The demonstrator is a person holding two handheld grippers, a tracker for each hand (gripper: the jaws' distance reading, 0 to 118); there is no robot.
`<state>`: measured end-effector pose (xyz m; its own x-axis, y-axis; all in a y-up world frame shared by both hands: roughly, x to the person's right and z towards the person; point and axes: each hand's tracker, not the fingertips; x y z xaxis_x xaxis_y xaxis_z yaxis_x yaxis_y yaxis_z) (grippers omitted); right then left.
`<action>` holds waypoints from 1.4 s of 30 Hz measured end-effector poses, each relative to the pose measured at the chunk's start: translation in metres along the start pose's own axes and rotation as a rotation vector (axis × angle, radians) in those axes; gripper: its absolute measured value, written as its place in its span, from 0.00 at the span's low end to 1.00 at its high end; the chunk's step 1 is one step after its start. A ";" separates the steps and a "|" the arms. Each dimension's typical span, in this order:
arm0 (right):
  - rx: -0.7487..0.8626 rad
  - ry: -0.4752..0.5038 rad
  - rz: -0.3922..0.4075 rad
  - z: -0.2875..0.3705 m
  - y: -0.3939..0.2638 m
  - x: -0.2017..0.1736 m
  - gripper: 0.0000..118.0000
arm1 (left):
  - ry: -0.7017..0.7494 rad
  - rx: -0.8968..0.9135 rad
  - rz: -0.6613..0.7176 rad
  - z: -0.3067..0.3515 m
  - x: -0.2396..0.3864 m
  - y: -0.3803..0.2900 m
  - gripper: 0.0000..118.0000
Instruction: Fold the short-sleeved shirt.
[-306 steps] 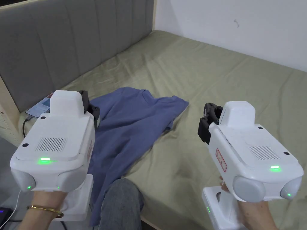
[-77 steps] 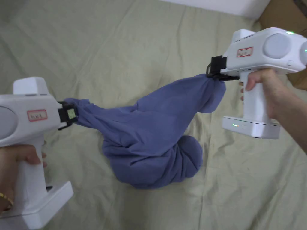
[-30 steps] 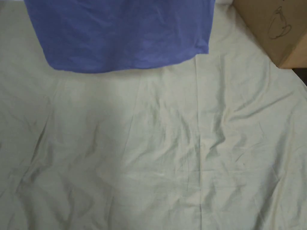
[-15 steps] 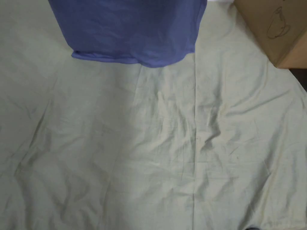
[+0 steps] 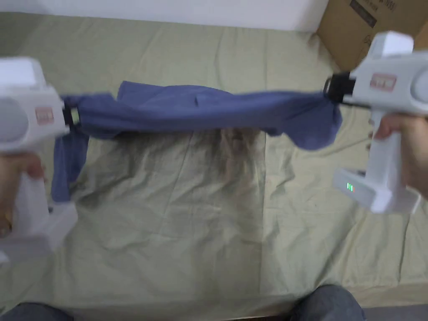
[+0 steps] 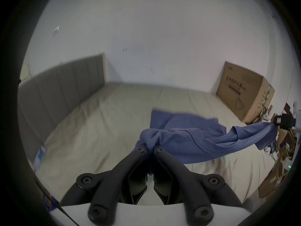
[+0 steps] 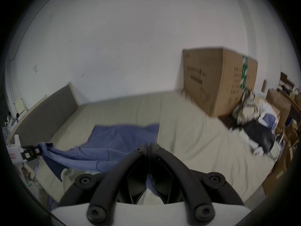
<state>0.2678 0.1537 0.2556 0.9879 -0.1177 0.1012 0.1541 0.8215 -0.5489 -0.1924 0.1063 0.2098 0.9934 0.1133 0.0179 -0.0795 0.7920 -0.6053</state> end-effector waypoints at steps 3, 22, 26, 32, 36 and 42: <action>-0.081 -0.001 -0.036 0.008 -0.063 0.010 0.02 | 0.015 -0.091 0.022 0.006 -0.012 -0.059 0.02; -0.210 -0.066 0.054 0.053 -0.159 0.027 0.86 | 0.066 -0.171 0.024 0.058 -0.041 -0.107 0.96; 0.002 -0.064 0.097 0.078 -0.121 0.009 0.86 | 0.093 0.047 0.014 0.079 -0.037 -0.072 0.96; 0.281 -0.019 0.130 0.100 -0.099 -0.035 0.90 | 0.137 0.292 -0.110 0.088 -0.003 -0.059 0.96; 0.324 0.005 0.113 0.101 -0.101 -0.052 0.89 | 0.076 0.344 -0.074 0.095 0.006 -0.065 0.87; 0.319 0.030 0.072 0.097 -0.105 -0.057 0.00 | 0.090 0.349 -0.090 0.096 0.012 -0.072 0.00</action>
<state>0.1930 0.1281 0.3884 0.9969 -0.0653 0.0440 0.0747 0.9610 -0.2662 -0.1829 0.1079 0.3296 0.9998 -0.0066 -0.0206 0.0002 0.9552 -0.2959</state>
